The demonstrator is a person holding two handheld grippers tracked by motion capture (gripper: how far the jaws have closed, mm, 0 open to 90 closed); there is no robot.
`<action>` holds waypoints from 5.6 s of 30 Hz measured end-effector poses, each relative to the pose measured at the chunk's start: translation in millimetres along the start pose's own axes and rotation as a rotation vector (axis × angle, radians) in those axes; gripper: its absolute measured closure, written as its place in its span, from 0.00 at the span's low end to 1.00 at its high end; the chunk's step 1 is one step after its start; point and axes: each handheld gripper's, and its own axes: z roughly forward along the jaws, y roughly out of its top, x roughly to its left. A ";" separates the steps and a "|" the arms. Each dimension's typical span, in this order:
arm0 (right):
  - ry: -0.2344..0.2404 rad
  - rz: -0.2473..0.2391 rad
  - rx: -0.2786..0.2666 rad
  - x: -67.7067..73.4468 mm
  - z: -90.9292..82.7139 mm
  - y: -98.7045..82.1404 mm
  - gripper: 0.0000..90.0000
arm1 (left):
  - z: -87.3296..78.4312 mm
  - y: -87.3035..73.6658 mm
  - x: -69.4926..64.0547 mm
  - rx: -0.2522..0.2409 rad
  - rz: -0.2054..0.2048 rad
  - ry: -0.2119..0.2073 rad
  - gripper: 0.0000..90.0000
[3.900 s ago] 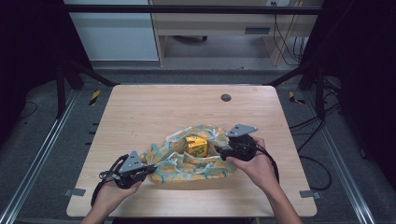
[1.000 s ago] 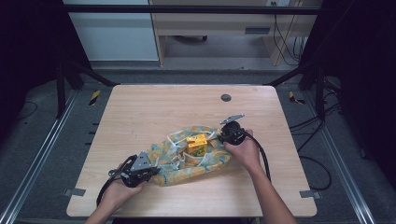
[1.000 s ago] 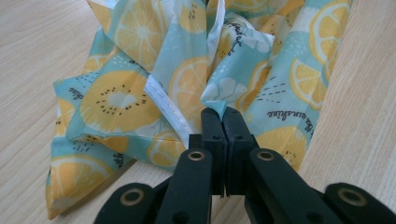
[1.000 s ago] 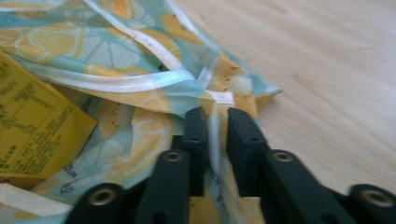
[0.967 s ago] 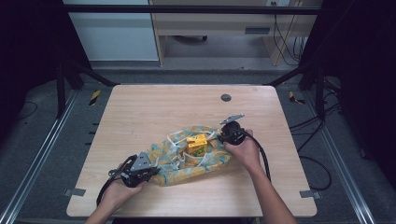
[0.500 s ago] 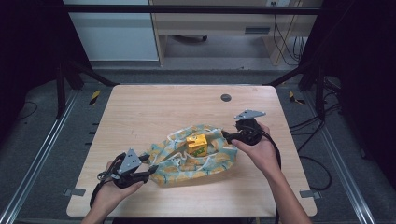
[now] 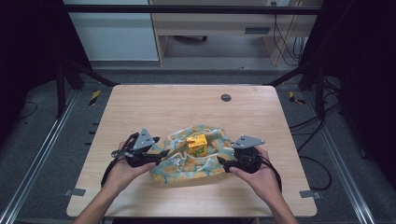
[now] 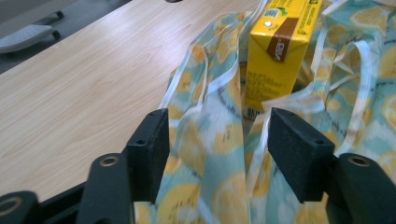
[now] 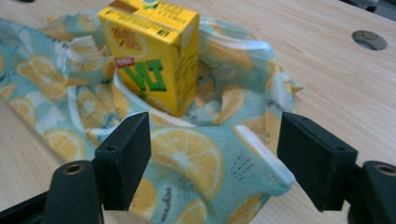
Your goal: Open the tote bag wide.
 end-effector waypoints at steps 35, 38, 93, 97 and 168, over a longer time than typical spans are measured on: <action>0.079 -0.053 0.119 10.3 38.2 -32.4 1.00 | 64.3 9.4 15.8 0.061 -0.054 0.018 0.98; 0.091 -0.051 0.134 9.0 36.8 -37.5 1.00 | 65.6 8.3 20.4 0.056 -0.073 0.043 0.99; 0.128 -0.043 0.182 -3.8 19.9 -60.5 1.00 | 84.6 -7.9 41.7 0.076 -0.132 0.074 1.00; 0.126 -0.041 0.184 -4.9 19.7 -61.4 1.00 | 85.8 -9.0 40.9 0.083 -0.126 0.067 1.00; -0.274 0.219 -0.079 -62.1 -15.9 -50.1 0.09 | -45.0 -64.5 69.9 -0.057 -0.272 0.194 0.10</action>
